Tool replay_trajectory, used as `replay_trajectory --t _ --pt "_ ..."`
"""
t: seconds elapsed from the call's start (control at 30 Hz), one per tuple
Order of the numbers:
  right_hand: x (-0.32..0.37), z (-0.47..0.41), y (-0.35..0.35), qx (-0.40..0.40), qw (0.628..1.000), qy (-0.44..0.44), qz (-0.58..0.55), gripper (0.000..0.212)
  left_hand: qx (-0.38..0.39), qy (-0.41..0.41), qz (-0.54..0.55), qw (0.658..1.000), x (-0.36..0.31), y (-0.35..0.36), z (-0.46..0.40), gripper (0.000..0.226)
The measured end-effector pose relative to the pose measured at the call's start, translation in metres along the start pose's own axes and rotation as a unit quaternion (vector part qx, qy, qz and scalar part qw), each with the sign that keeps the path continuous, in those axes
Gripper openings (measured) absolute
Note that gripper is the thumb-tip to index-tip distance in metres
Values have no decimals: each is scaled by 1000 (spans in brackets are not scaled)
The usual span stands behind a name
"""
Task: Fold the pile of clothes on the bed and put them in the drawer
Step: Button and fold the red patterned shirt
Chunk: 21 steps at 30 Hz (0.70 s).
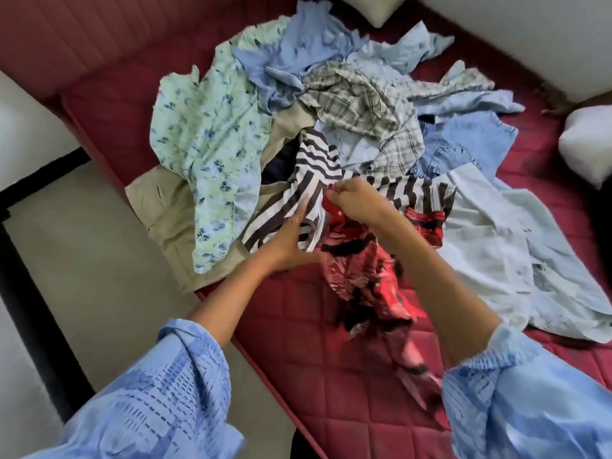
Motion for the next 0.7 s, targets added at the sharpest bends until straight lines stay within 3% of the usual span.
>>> replay_trajectory --t 0.03,0.1,0.2,0.37,0.5,0.6,0.7 --pt "27 2 -4 7 1000 -24 16 28 -12 59 0 998 -22 -18 -1 121" --pt "74 9 -14 -22 997 -73 18 27 -34 116 -46 992 -62 -56 2 100" --pt "123 23 -30 -49 991 -110 -62 26 -98 120 -162 975 -98 -109 15 69" --pt "179 42 -46 -35 971 -196 -135 21 -168 151 -235 945 -142 -160 40 55" --pt "197 53 -59 -34 948 -263 -179 39 -250 163 -368 881 -175 -191 59 28" --pt "192 64 -69 -32 925 -329 -185 35 -285 170 -359 872 -192 -198 74 26" --pt "158 63 -55 49 929 -344 -127 17 -345 194 -263 880 -206 -197 88 8"
Point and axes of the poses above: each hand's wrist, its own z-axis away from the middle knuckle, its own y-axis out of the palm, x = y × z, the point moved 2 cm from there along -z, towards the middle knuckle, and after that the axes turned 5 degrees about y, right-handed, at the moved point
